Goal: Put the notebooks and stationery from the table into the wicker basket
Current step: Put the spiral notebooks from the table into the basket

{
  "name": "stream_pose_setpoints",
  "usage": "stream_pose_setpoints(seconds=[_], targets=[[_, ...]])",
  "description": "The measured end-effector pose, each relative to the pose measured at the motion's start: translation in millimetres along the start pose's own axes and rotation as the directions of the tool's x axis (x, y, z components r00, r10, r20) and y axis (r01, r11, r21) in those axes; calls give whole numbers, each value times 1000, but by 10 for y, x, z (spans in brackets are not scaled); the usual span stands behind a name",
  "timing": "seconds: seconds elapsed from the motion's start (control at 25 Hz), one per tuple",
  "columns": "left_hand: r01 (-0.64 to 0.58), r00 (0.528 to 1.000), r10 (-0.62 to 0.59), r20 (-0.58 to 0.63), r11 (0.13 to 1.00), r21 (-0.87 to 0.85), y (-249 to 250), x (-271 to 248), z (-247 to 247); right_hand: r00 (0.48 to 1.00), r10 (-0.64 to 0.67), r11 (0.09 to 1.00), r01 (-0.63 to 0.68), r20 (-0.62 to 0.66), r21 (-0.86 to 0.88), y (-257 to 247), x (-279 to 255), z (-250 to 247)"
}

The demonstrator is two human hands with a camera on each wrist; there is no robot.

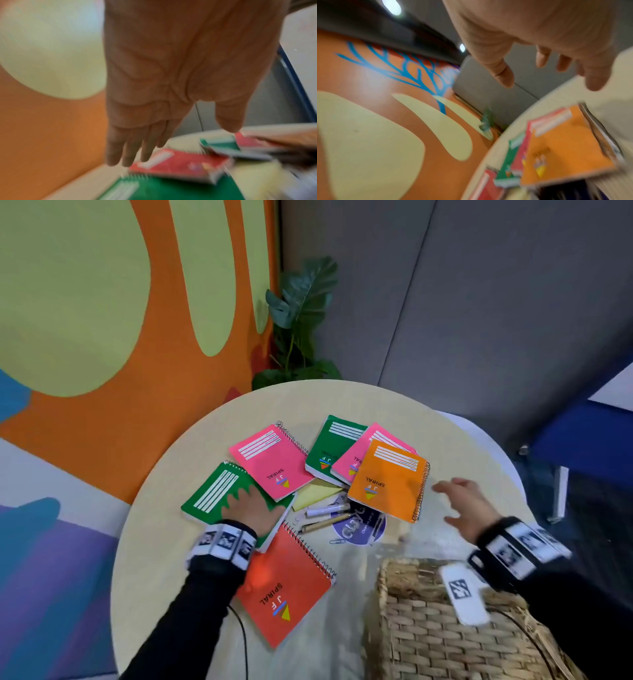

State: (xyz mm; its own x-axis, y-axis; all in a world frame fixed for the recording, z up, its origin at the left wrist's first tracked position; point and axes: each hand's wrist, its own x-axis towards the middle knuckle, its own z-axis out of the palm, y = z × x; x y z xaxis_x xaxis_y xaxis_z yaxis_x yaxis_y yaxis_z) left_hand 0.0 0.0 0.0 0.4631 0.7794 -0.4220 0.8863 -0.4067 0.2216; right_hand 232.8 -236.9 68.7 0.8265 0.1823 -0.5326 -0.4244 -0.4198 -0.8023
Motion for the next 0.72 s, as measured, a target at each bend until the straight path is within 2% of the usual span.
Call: stream_pose_setpoints(seconds=[0.08, 0.12, 0.2, 0.28, 0.36, 0.44, 0.56, 0.64, 0.72], targets=[[87, 980, -99, 172, 993, 78, 94, 15, 184, 974, 223, 949, -225, -36, -219, 39, 194, 213], [98, 969, -118, 218, 990, 102, 112, 16, 275, 956, 292, 911, -285, -21, -299, 38, 244, 289], [81, 965, -109, 238, 989, 124, 97, 22, 390, 929, 366, 858, -313, 58, -407, 123, 328, 407], [53, 971, -92, 220, 983, 175, 54, 81, 426, 916, 392, 858, -330, 88, -393, 236, 409, 464], [52, 974, -94, 206, 978, 200, 55, 86, 452, 920, 377, 906, -344, 103, -248, 343, 456, 508], [11, 981, -60, 183, 966, 257, 67, 56, 460, 938, 308, 951, -299, 156, -80, 376, 527, 523], [-81, 992, 47, 117, 949, 304, 30, -16, 308, 985, 75, 997, -74, 154, -10, -14, 139, 376], [-147, 989, 128, 73, 907, 394, 25, -173, 101, 983, -140, 985, 151, 121, -85, -255, -145, 88], [-121, 988, 149, -25, 879, 462, -7, -389, -93, 934, -338, 880, 357, 114, -312, -393, -354, -353]])
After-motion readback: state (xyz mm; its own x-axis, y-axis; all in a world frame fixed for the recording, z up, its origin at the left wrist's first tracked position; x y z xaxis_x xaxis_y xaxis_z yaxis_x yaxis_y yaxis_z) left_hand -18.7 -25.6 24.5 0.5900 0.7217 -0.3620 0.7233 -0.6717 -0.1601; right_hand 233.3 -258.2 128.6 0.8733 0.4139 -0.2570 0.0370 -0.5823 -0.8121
